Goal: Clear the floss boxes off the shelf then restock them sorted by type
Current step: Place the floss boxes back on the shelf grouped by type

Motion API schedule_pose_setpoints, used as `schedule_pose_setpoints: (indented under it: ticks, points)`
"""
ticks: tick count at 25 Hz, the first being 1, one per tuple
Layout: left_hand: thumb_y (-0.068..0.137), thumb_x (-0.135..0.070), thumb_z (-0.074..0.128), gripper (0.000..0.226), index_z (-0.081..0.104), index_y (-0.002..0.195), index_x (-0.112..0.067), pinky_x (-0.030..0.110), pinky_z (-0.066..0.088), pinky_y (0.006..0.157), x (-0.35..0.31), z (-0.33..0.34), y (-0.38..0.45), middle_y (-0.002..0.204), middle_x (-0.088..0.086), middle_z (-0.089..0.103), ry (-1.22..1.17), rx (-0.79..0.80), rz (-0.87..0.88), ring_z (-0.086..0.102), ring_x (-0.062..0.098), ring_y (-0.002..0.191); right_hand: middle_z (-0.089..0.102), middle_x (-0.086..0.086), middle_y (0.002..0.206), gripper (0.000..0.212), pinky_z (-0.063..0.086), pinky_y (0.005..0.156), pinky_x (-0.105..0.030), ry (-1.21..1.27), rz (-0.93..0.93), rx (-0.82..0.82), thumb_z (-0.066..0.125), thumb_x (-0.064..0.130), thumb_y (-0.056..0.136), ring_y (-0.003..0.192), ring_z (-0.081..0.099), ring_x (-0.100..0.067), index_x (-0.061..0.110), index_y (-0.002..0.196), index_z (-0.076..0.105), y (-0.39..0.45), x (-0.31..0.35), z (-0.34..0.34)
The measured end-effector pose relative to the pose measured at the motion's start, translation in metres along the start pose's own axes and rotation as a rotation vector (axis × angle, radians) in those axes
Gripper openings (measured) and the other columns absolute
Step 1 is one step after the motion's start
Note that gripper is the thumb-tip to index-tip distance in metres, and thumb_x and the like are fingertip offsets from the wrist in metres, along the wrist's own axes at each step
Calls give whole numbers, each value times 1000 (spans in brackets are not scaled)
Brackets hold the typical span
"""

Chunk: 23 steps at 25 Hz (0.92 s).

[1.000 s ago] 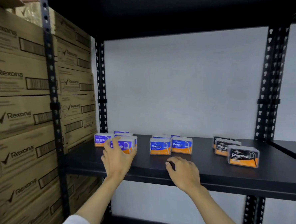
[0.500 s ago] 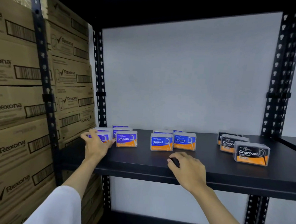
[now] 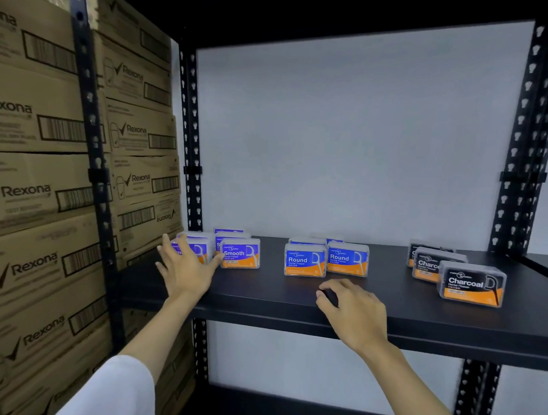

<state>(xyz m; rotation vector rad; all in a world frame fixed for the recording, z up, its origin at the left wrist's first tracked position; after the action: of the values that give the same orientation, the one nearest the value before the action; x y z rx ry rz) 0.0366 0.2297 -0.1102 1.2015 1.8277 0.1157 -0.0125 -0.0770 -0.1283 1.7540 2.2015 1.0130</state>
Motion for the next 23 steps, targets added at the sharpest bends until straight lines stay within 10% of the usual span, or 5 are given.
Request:
schedule_pose_setpoints:
  ticks: [8, 18, 23]
  points:
    - [90, -32, 58, 19, 64, 104, -21, 36, 40, 94, -37, 5, -67, 122, -1, 57, -55, -52, 352, 51, 19, 115, 64, 14, 116, 31, 41, 78, -21, 1, 4, 10, 41, 46, 96, 100, 59, -5, 33, 116, 60, -1, 1, -1]
    - [94, -25, 53, 15, 66, 97, -19, 39, 47, 87, -46, -13, -106, 103, 0, 66, -89, 130, 347, 59, 21, 96, 58, 3, 129, 31, 27, 107, -31, 93, 11, 66, 43, 28, 99, 122, 49, -15, 21, 125, 58, -35, 1, -10]
    - [92, -22, 52, 16, 66, 100, -18, 37, 47, 82, -70, -40, -176, 107, 0, 64, -107, 245, 477, 57, 24, 99, 60, -4, 120, 30, 44, 94, -36, 193, 99, 84, 47, 11, 93, 114, 52, -24, 14, 120, 59, -94, -5, -53]
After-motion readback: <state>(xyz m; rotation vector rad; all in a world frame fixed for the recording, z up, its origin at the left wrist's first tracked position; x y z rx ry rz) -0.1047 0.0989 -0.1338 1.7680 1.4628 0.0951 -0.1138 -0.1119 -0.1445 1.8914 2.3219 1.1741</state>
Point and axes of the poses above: each hand's wrist, its own y-axis towards the middle knuckle, its own z-axis out of the palm, x = y × z, the point moved 2 cm from there along y, towards the middle knuckle
